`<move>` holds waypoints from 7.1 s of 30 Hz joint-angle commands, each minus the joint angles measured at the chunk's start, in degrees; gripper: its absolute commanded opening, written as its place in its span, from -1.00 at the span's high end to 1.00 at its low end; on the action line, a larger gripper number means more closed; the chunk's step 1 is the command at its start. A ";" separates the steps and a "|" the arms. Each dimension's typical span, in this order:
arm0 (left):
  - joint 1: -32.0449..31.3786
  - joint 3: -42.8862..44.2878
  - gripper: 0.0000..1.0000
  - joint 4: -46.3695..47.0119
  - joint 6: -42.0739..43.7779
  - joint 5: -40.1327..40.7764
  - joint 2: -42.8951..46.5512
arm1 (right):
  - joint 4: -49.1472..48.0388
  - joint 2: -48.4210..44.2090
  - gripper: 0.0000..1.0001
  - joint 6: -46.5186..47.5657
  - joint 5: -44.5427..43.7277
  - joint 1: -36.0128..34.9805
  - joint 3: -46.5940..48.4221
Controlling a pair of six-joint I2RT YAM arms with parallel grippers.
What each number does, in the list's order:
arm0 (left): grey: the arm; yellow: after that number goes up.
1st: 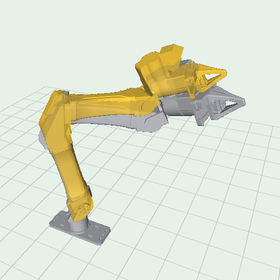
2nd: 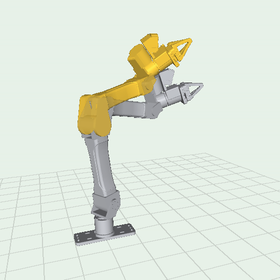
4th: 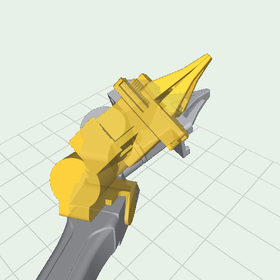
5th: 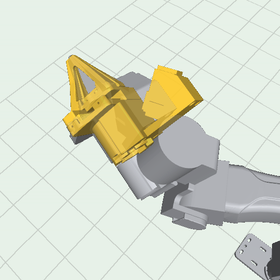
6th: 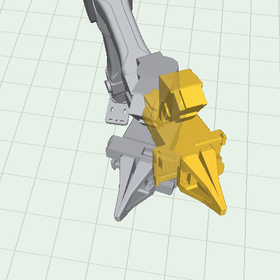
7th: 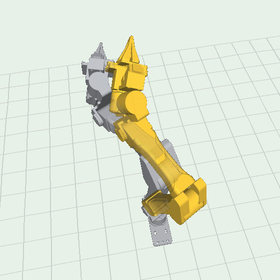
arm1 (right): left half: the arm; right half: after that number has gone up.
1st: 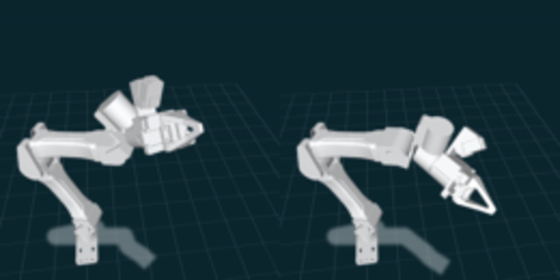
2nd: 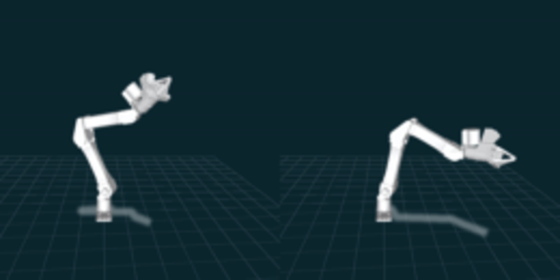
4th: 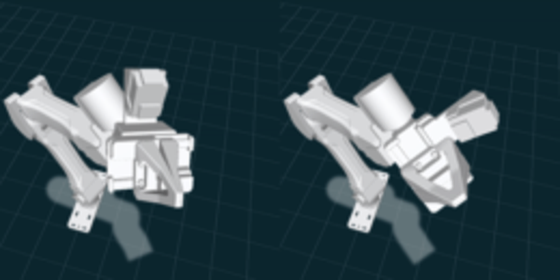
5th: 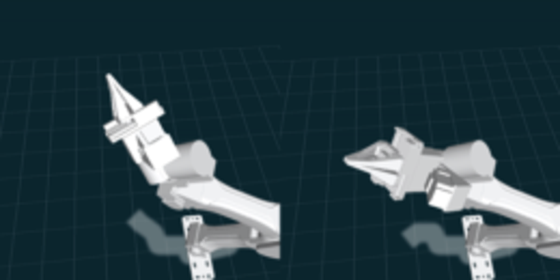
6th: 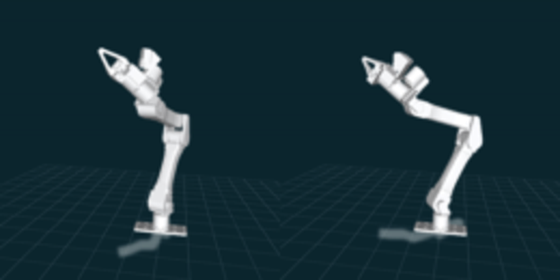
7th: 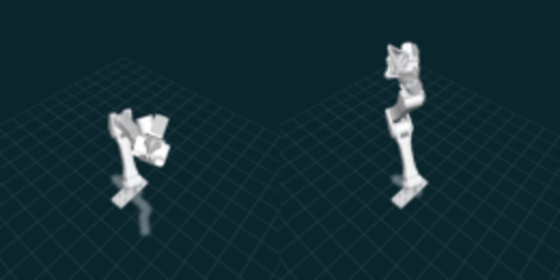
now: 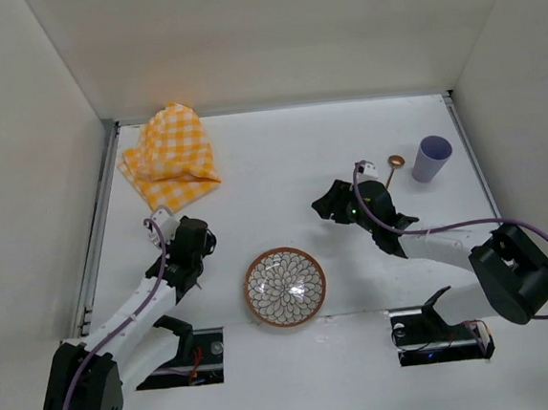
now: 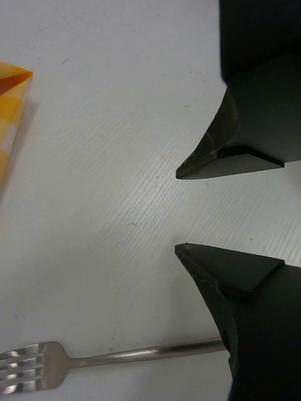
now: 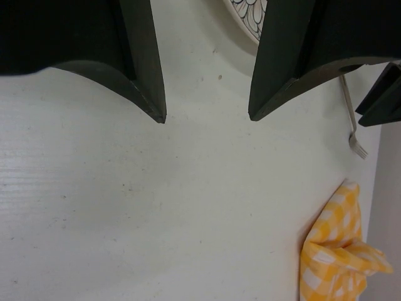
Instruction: Set the dinner table for one person
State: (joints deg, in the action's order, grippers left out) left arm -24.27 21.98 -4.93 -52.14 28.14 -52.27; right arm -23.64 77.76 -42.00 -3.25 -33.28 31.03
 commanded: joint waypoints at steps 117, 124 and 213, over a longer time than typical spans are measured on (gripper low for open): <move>1.81 48.08 0.93 28.48 -10.78 -11.61 -54.78 | -2.56 37.90 -0.36 -25.75 -12.04 -16.68 31.54; 3.66 45.62 0.93 29.80 -12.98 -15.13 -53.20 | 3.07 43.26 -0.17 -33.32 -15.12 -18.18 36.73; 11.40 3.96 0.62 51.17 -3.50 -9.33 -26.06 | 1.03 10.07 0.23 43.34 -41.42 -8.86 15.39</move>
State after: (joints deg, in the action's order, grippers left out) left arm -14.22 27.20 37.01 -55.18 13.82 -85.17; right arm -19.94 95.57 9.26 -42.19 -42.24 47.35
